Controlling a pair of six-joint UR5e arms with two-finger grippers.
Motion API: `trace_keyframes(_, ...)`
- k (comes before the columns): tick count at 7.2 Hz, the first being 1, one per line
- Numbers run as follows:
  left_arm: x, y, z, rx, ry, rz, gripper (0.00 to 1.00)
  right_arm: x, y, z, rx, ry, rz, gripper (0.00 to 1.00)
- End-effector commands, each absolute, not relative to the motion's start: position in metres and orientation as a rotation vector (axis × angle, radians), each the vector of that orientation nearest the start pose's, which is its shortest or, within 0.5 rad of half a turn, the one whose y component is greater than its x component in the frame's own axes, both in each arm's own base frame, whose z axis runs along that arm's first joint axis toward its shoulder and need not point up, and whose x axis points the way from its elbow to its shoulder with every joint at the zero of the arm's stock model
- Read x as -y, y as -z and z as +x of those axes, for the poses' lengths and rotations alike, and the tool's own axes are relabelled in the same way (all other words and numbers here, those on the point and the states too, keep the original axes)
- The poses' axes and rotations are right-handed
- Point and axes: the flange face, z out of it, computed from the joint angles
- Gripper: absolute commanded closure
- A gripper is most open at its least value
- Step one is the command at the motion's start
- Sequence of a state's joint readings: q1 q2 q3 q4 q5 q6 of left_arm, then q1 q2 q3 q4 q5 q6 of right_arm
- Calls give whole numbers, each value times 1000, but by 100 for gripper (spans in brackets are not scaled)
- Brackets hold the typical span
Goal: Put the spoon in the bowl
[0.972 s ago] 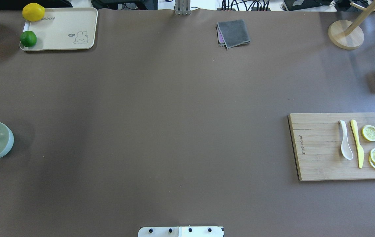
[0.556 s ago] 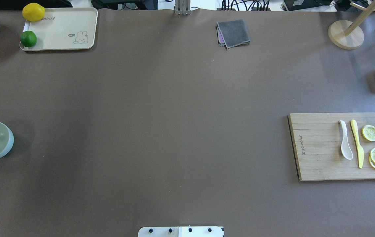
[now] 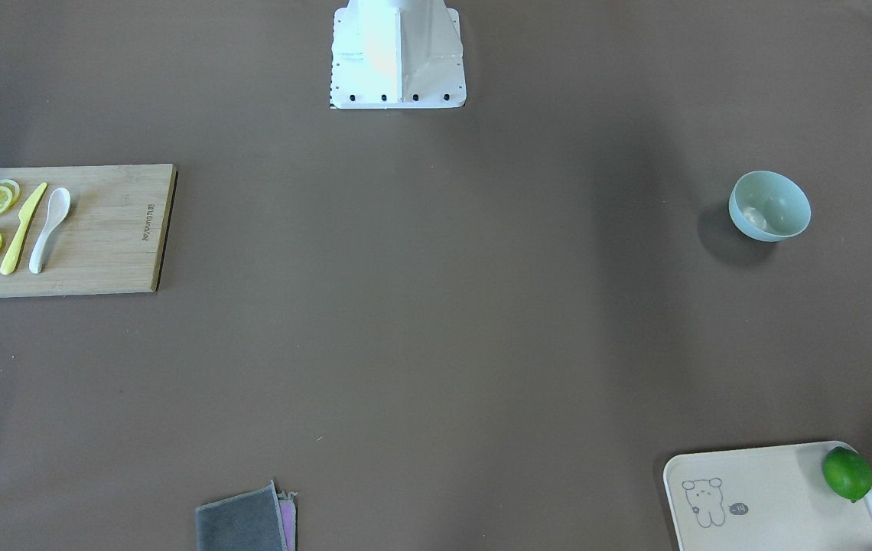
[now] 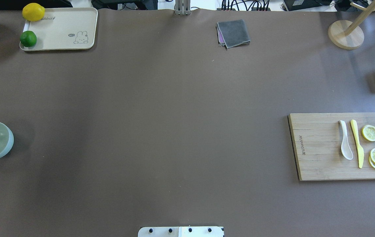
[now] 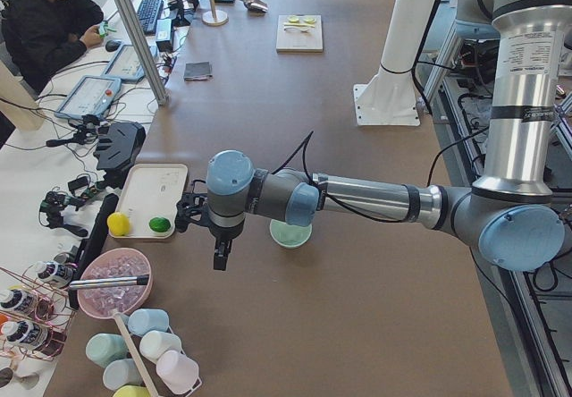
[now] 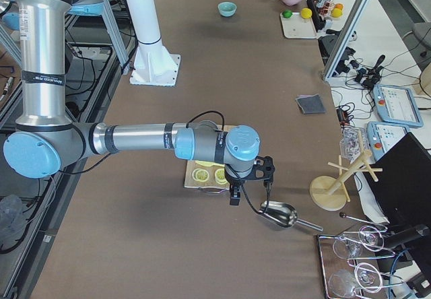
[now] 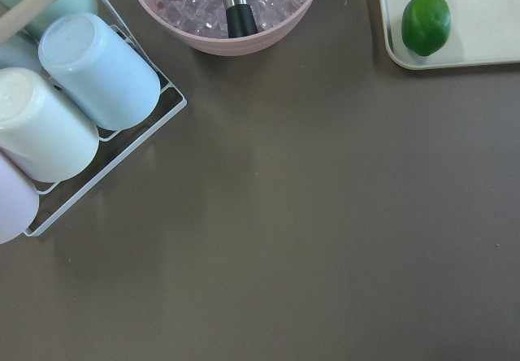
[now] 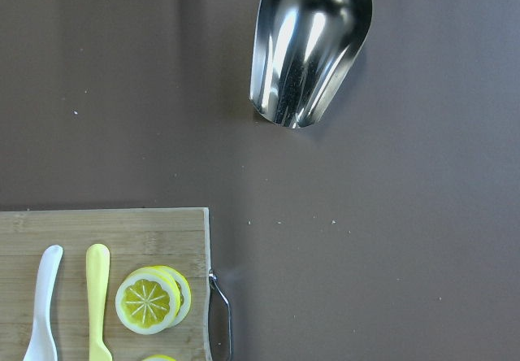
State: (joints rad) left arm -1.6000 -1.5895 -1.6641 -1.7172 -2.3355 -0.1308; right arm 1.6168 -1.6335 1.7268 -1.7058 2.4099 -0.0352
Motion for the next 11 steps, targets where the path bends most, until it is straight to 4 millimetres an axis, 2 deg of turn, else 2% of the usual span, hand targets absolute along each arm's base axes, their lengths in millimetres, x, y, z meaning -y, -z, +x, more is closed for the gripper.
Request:
trace_keyframes(1, 511, -588, -79, -769, 53, 205, 2, 457, -621, 80, 840, -26, -4, 0)
trace_keyframes(6, 511, -586, -78, -768, 45, 211, 2, 459, -618, 80, 840, -28, 0, 0)
trace_keyframes(7, 514, -575, -77, -774, 32, 233, 2, 461, -617, 80, 840, -29, 0, 0)
trace_keyframes(8, 513, -553, -75, -776, 7, 288, 2, 462, -617, 81, 840, -30, 0, 0)
trace_keyframes(9, 517, -553, -41, -787, -72, 305, 2, 462, -615, 80, 843, -32, 2, 0)
trace_keyframes(10, 510, -556, -8, -840, -152, 322, 2, 463, -614, 80, 846, -30, 6, 0)
trace_keyframes(11, 505, -557, -2, -939, -159, 327, 2, 464, -612, 80, 845, -28, 8, 0)
